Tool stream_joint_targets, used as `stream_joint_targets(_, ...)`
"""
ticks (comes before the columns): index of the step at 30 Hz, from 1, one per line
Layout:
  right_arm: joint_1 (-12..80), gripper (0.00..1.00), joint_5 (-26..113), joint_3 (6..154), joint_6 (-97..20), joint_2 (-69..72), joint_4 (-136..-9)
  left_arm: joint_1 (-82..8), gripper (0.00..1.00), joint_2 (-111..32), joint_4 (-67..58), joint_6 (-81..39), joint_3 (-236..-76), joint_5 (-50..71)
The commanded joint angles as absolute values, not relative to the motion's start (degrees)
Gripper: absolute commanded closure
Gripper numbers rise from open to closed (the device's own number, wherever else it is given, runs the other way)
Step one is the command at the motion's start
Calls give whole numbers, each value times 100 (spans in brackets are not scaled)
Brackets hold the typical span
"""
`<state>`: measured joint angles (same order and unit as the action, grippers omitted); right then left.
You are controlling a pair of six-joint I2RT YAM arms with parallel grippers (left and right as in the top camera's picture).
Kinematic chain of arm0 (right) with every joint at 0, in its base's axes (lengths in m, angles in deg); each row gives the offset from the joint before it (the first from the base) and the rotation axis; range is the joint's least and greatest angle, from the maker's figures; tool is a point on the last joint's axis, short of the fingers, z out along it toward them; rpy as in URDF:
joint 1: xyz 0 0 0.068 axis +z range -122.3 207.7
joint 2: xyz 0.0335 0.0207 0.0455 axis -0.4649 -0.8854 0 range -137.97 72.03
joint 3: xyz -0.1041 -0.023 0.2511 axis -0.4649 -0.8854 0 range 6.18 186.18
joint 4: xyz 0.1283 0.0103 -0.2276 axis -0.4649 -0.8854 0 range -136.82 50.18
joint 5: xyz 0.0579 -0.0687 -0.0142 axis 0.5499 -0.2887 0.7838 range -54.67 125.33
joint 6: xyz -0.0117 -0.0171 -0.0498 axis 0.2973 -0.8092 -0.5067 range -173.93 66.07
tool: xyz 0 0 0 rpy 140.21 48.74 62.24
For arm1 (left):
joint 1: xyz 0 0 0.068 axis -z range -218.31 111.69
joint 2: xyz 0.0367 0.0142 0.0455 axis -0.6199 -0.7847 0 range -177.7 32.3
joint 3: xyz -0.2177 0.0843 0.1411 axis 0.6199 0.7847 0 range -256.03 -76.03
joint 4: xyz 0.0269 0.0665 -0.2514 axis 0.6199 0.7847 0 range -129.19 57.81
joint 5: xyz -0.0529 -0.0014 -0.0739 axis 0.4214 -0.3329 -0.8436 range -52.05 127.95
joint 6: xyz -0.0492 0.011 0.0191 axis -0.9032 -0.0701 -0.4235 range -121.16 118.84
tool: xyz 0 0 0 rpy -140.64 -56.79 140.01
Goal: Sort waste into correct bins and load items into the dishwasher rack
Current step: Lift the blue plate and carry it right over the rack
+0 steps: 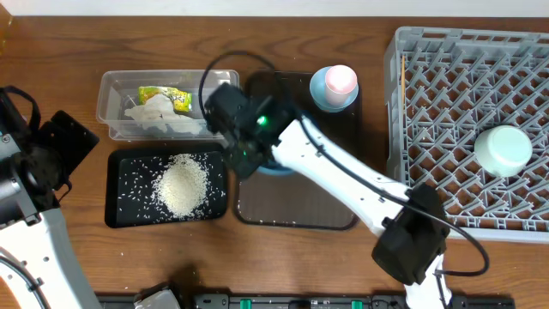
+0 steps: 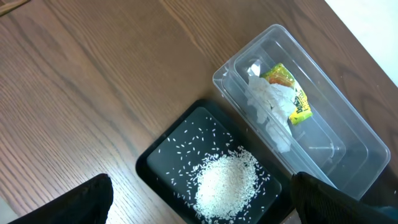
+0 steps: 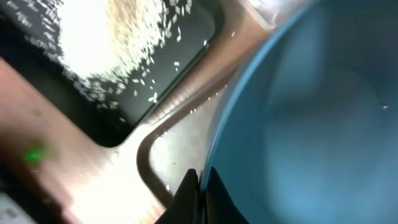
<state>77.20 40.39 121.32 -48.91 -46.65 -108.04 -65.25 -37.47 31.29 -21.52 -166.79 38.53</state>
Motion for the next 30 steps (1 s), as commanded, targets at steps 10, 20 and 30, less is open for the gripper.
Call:
stream_joint_targets(10,5672,99,4347,13648,-5033,-4254,-11701,-6551,7,-3767,3131,-2137,-16716,3905)
stream_joint_targets(20,3300,99,5883,13637,-5191,-3924,-11438,-6551,7,-3767,3131,-2137,-16716,3905)
stream_joint_targets(30,1421,99,8403,12997,-5425,-3963,-10767,-6551,7,-3767,3131,-2137,-16716,3905)
